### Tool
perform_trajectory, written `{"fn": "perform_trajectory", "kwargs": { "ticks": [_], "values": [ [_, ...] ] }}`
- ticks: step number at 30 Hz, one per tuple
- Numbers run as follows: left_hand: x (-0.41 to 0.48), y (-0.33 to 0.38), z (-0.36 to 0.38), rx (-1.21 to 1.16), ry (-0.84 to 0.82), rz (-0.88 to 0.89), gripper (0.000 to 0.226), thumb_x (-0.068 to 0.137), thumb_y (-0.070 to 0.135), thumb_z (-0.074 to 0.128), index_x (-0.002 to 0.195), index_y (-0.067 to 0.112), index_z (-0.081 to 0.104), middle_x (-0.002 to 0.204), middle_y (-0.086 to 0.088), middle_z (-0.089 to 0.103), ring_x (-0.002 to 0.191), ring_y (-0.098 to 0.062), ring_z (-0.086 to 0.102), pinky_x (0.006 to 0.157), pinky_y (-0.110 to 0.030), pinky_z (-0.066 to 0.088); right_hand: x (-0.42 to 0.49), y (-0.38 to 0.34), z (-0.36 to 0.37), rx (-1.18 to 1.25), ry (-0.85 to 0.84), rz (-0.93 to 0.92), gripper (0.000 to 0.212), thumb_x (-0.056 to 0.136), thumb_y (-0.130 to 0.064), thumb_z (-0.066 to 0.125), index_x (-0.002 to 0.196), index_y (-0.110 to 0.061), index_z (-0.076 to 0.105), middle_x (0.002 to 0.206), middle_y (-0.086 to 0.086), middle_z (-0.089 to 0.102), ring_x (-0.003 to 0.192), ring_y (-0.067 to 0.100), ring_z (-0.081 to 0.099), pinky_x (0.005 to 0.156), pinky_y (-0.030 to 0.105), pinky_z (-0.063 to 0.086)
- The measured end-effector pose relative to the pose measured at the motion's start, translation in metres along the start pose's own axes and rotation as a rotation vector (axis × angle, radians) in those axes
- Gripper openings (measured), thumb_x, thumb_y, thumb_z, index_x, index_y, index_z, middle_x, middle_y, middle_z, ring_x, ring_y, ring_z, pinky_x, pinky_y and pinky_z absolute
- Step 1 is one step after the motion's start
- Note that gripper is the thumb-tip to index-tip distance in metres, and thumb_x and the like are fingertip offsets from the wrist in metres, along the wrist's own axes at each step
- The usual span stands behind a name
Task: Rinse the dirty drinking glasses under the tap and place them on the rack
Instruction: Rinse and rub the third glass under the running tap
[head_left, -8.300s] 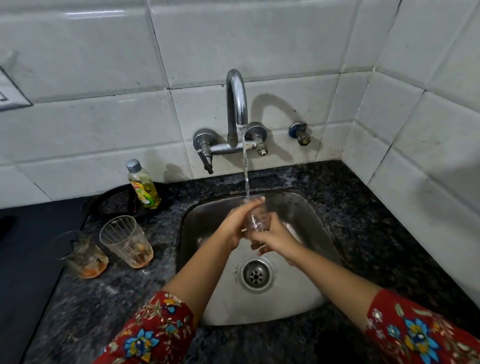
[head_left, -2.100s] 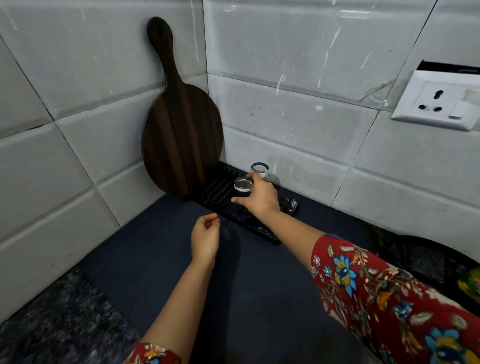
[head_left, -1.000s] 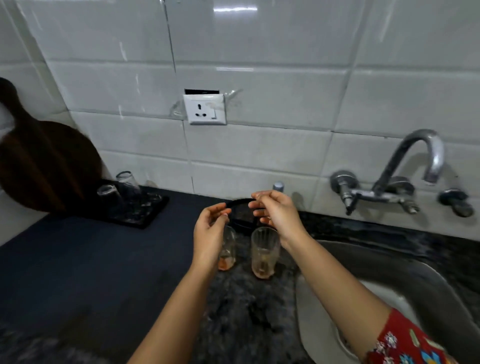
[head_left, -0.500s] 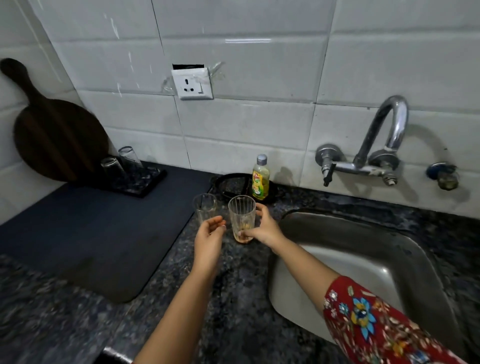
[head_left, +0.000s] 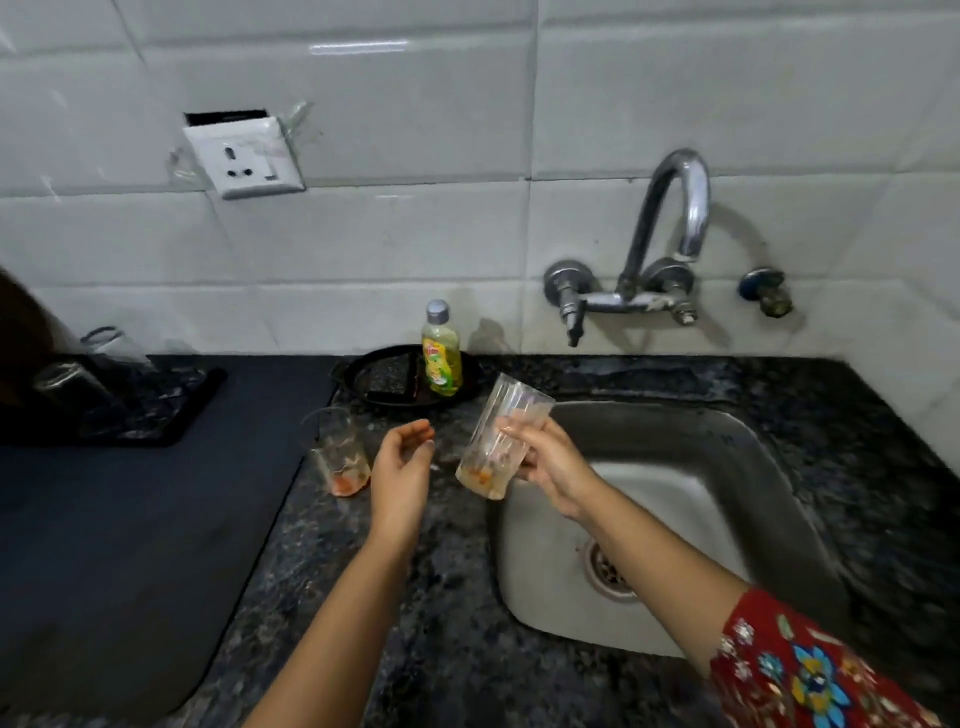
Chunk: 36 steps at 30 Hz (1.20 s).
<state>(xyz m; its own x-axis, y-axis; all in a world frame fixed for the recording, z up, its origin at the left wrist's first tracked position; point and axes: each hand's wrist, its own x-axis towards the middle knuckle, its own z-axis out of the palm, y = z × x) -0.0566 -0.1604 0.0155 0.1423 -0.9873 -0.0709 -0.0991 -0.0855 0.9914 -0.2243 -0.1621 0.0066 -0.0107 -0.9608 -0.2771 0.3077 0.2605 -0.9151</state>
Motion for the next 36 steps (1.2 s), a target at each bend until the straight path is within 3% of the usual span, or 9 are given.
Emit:
{"fn": "perform_trajectory", "kwargs": {
  "ticks": [3, 7, 11, 14, 19, 25, 29, 33, 36],
  "values": [
    [0.008, 0.008, 0.038, 0.057, -0.077, 0.046, 0.022, 0.094, 0.003, 0.052, 0.115, 0.009, 0.059, 0.112, -0.003, 0.063, 0.106, -0.017, 0.058, 0.096, -0.030, 0.044, -0.019, -0.022, -0.040, 0.074, 0.034, 0.040, 0.015, 0.086, -0.018, 0.061, 0.100, -0.017, 0.057, 0.085, 0.003, 0.065, 0.076, 0.019, 0.064, 0.072, 0.034, 0.052],
    [0.027, 0.031, 0.096, 0.187, -0.178, 0.117, 0.028, 0.097, 0.011, 0.052, 0.122, 0.002, 0.058, 0.118, -0.009, 0.063, 0.112, -0.020, 0.057, 0.090, -0.022, 0.038, -0.029, -0.040, -0.083, -0.006, 0.187, 0.009, 0.039, 0.077, -0.009, 0.071, 0.112, -0.012, 0.056, 0.101, 0.010, 0.067, 0.091, 0.023, 0.066, 0.086, 0.042, 0.052],
    [0.044, 0.057, 0.159, 0.351, -0.244, 0.196, 0.043, 0.101, 0.030, 0.043, 0.133, 0.002, 0.052, 0.132, -0.017, 0.057, 0.123, -0.030, 0.052, 0.097, -0.031, 0.038, -0.030, -0.050, -0.122, -0.081, 0.322, 0.002, 0.053, 0.069, -0.005, 0.079, 0.112, -0.018, 0.050, 0.104, 0.006, 0.064, 0.101, 0.025, 0.063, 0.092, 0.044, 0.051],
    [0.056, 0.072, 0.194, 0.505, -0.209, 0.225, 0.053, 0.102, 0.044, 0.030, 0.112, 0.002, 0.059, 0.112, -0.022, 0.063, 0.106, -0.038, 0.058, 0.078, -0.035, 0.039, -0.031, -0.055, -0.142, -0.129, 0.350, -0.023, 0.058, 0.069, -0.005, 0.079, 0.114, -0.017, 0.046, 0.098, 0.000, 0.061, 0.094, 0.018, 0.062, 0.078, 0.035, 0.053],
    [0.068, 0.078, 0.205, 0.686, -0.100, 0.238, 0.067, 0.101, 0.050, 0.018, 0.089, -0.001, 0.060, 0.085, -0.018, 0.059, 0.077, -0.031, 0.052, 0.066, -0.035, 0.037, -0.026, -0.054, -0.160, -0.281, 0.336, -0.067, 0.070, 0.063, -0.011, 0.084, 0.120, -0.018, 0.044, 0.112, 0.004, 0.060, 0.106, 0.021, 0.059, 0.093, 0.041, 0.050],
    [0.075, 0.071, 0.210, 0.625, -0.073, 0.225, 0.069, 0.104, 0.041, 0.014, 0.086, -0.005, 0.063, 0.084, -0.021, 0.063, 0.074, -0.032, 0.054, 0.064, -0.035, 0.036, -0.023, -0.051, -0.158, -0.340, 0.311, -0.106, 0.068, 0.064, -0.008, 0.084, 0.118, -0.017, 0.044, 0.112, 0.004, 0.062, 0.104, 0.020, 0.059, 0.091, 0.036, 0.049],
    [0.078, 0.065, 0.208, 0.479, -0.111, 0.158, 0.074, 0.100, 0.053, 0.013, 0.102, 0.000, 0.065, 0.097, -0.021, 0.069, 0.089, -0.036, 0.063, 0.080, -0.040, 0.049, -0.021, -0.050, -0.154, -0.372, 0.277, -0.128, 0.069, 0.063, -0.008, 0.084, 0.120, -0.016, 0.044, 0.111, 0.001, 0.061, 0.105, 0.019, 0.059, 0.094, 0.037, 0.049],
    [0.071, 0.043, 0.198, 0.234, -0.256, 0.014, 0.104, 0.074, 0.087, 0.016, 0.144, 0.013, 0.038, 0.134, -0.016, 0.057, 0.125, -0.033, 0.052, 0.108, -0.052, 0.038, -0.021, -0.046, -0.155, -0.407, 0.253, -0.143, 0.071, 0.062, -0.006, 0.084, 0.120, -0.015, 0.045, 0.114, 0.002, 0.061, 0.108, 0.019, 0.059, 0.097, 0.039, 0.048],
    [0.053, 0.017, 0.191, 0.120, -0.337, -0.048, 0.061, 0.100, 0.050, 0.031, 0.143, 0.008, 0.040, 0.133, -0.013, 0.059, 0.126, -0.027, 0.052, 0.111, -0.044, 0.034, -0.021, -0.043, -0.158, -0.438, 0.251, -0.139, 0.069, 0.059, -0.005, 0.086, 0.114, -0.018, 0.046, 0.110, -0.002, 0.061, 0.110, 0.018, 0.058, 0.099, 0.038, 0.047]
  ]
}}
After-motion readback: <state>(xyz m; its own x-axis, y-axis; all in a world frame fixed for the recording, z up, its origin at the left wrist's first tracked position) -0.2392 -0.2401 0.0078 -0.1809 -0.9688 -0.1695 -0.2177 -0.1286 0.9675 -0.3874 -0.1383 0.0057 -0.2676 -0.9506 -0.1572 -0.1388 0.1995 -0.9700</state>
